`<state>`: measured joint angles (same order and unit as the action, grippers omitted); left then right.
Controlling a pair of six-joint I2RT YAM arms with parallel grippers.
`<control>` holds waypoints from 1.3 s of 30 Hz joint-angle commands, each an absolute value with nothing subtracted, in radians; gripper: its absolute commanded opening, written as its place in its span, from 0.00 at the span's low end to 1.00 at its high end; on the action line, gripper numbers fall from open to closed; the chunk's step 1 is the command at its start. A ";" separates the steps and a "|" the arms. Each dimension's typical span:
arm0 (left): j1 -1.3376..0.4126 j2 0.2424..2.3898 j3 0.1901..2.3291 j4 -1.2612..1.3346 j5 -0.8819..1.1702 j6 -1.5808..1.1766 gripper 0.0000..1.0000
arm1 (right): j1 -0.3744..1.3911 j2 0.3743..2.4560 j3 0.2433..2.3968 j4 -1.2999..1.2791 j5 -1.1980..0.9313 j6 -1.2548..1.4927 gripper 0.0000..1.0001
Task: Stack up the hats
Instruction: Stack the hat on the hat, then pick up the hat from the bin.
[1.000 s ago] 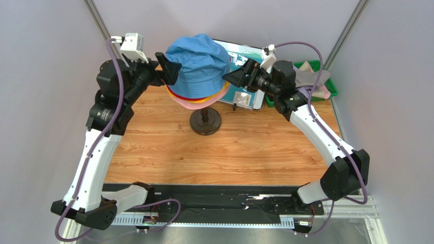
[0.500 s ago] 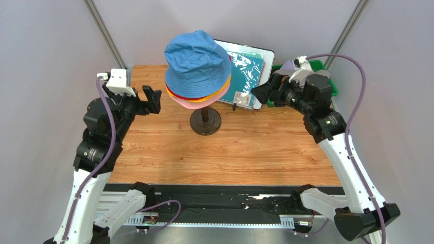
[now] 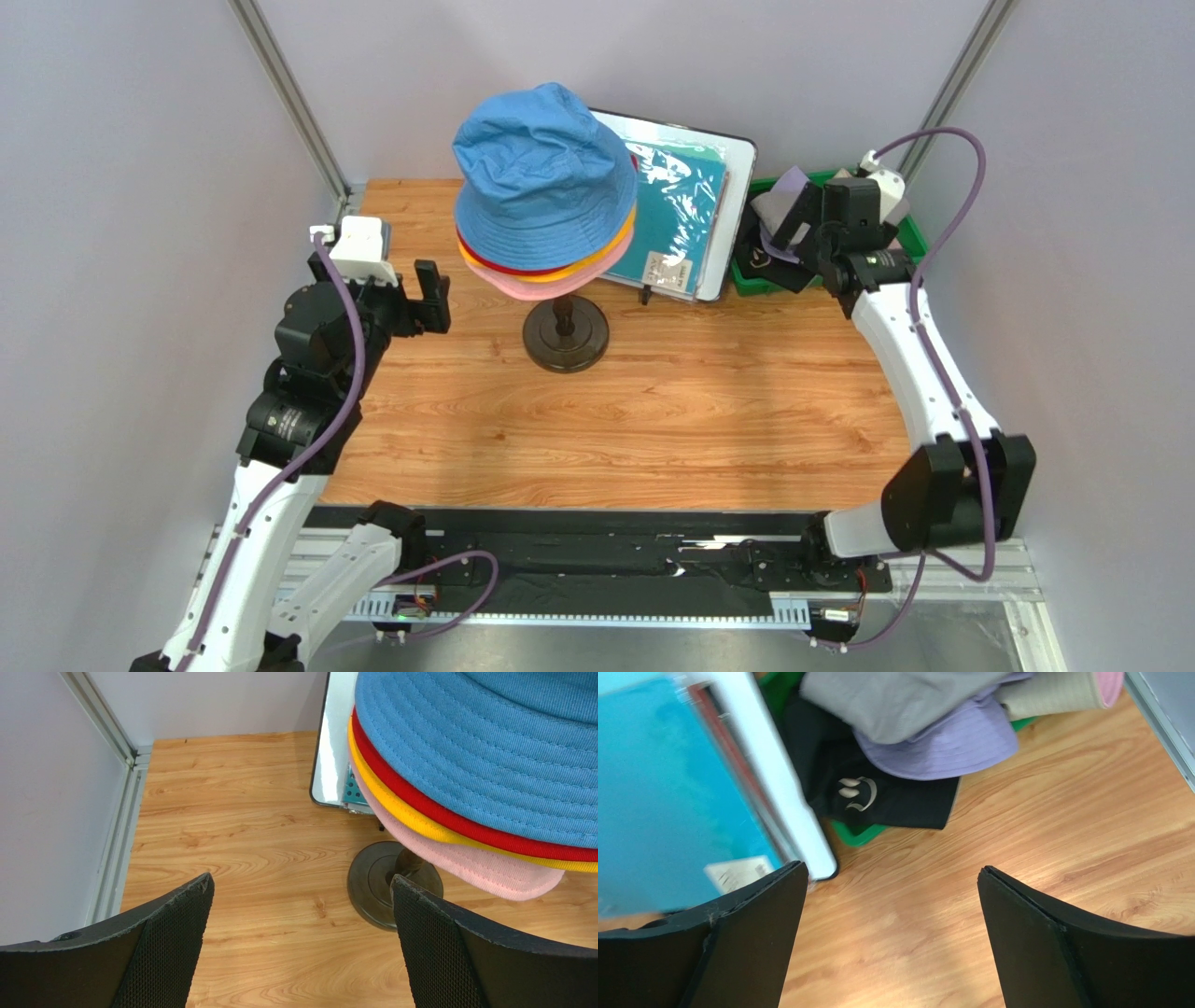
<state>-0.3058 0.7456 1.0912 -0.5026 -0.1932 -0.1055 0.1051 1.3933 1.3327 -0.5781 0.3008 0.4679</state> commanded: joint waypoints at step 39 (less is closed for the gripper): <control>-0.302 0.742 1.071 -0.448 -0.141 -0.095 1.00 | 0.017 2.036 1.715 -0.249 0.643 0.690 0.00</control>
